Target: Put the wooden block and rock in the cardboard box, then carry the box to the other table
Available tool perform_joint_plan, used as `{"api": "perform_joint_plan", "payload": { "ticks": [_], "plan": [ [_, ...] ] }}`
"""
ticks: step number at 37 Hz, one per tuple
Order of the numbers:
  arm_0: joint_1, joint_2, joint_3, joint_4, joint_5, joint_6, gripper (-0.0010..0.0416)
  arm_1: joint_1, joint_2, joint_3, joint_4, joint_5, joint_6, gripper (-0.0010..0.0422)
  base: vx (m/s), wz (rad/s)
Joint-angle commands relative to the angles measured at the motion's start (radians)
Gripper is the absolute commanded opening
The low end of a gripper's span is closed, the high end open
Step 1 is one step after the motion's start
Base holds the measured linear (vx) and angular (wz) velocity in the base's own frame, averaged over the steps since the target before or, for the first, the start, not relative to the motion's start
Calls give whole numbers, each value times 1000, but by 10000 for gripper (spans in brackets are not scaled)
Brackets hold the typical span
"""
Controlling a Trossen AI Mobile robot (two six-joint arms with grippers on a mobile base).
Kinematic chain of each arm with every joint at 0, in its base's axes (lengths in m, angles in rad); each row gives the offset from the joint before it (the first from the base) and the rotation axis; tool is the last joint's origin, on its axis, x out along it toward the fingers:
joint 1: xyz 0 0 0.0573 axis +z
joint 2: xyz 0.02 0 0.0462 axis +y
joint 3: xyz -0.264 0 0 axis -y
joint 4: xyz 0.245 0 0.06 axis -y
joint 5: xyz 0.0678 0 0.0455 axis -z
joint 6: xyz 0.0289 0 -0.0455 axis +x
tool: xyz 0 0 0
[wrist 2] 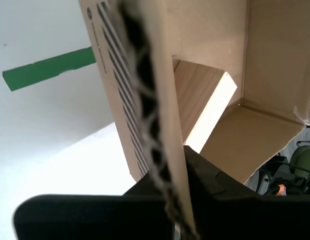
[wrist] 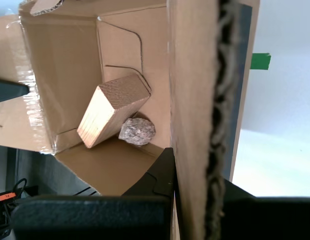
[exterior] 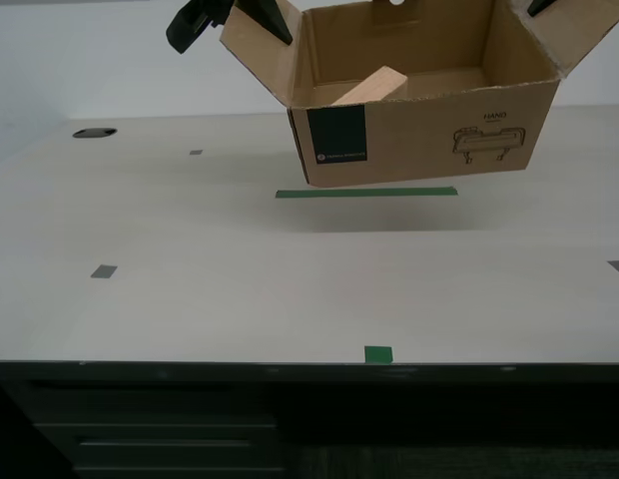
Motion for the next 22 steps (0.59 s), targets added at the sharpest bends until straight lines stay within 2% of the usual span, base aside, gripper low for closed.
{"api": "perform_joint_plan", "payload": {
  "ticks": [1,7,12,22],
  "plan": [
    [0,-16,1,-5,1,-13,-1,-6,-11,0,-13,5,7,-2,-66,2],
    [2,-18,-1,-24,1,-15,-1,-27,-19,0,-12,-9,6,-2,-72,11],
    [4,-18,-15,-23,1,-24,-1,-38,-25,0,-12,-62,2,-2,-74,15],
    [12,-18,-31,-23,1,-23,-1,-55,-30,0,-16,-63,3,-2,-75,15]
  ]
}}
